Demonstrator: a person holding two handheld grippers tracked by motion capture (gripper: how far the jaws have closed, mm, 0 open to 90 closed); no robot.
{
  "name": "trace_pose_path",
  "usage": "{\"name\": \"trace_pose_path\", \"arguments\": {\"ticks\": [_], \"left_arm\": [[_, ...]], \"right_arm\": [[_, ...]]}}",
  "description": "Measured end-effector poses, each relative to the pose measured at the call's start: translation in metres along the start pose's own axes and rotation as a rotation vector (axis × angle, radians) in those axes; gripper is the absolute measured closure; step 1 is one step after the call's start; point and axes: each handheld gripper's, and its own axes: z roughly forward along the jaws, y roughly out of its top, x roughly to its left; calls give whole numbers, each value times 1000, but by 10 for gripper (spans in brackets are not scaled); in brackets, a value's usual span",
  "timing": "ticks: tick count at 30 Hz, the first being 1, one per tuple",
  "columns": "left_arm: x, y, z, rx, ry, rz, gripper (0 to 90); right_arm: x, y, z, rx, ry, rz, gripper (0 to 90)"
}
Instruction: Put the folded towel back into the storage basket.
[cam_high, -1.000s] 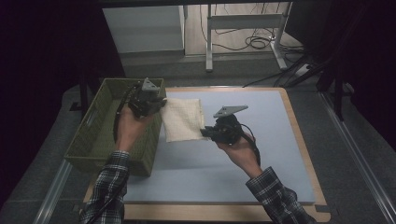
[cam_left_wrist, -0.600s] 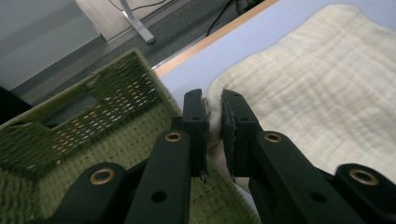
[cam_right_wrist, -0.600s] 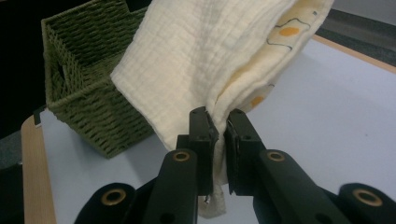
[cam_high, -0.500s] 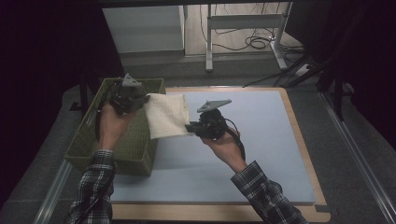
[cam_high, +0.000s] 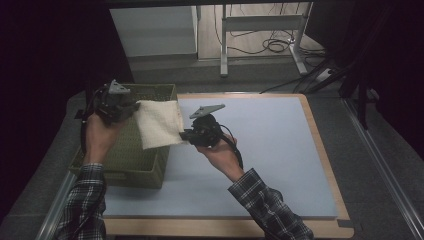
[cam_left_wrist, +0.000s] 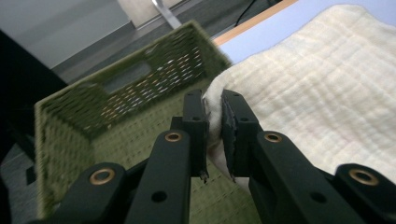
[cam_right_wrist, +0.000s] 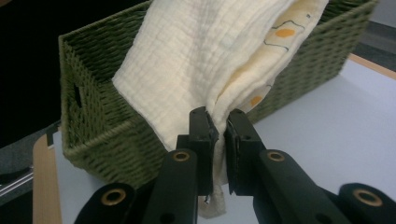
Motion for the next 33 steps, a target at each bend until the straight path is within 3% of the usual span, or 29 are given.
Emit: {"name": "trace_pose_path", "arguments": {"ticks": [19, 26, 33], "left_arm": [[46, -52, -25, 49, 79, -69, 809], [56, -71, -28, 72, 100, -88, 809], [58, -86, -20, 100, 88, -97, 809]], "right_arm": [[50, 20, 66, 21, 89, -43, 819], [68, 23, 86, 40, 119, -55, 818], [79, 18, 102, 82, 124, -64, 816]]}}
